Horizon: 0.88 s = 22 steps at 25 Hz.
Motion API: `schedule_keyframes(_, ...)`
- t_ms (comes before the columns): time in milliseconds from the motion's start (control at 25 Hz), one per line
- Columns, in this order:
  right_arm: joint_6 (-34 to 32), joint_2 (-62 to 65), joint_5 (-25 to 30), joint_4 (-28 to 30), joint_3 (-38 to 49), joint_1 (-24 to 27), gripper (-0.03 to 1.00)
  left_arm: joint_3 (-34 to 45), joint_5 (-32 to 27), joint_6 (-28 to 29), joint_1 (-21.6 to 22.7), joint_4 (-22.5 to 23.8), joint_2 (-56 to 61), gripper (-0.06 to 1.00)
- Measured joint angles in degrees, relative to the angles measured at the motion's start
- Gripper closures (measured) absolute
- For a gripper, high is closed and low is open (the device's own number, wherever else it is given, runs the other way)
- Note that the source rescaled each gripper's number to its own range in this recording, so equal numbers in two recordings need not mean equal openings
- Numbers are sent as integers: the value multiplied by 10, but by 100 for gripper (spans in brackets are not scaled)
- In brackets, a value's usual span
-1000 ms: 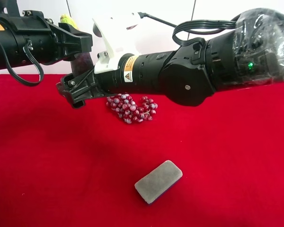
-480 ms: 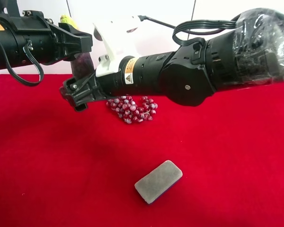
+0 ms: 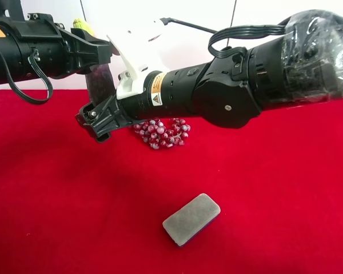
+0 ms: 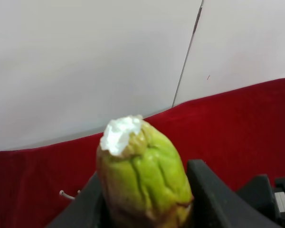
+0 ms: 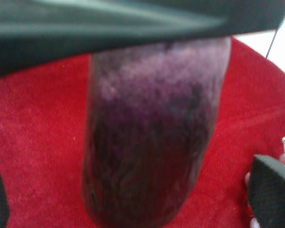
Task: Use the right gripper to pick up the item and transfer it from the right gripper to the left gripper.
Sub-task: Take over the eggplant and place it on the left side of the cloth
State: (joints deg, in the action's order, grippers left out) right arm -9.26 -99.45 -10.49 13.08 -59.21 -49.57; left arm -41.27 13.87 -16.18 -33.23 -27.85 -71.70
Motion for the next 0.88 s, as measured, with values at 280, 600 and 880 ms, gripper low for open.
schedule_keyframes(280,0,0,0,4,0,0,-3,0,-9,0,0,0,0,94)
schedule_keyframes(600,0,32,70,7,0,0,-3,0,-11,-2,0,0,0,94)
schedule_keyframes(880,0,109,192,8,0,0,-3,0,-13,-2,0,0,0,94)
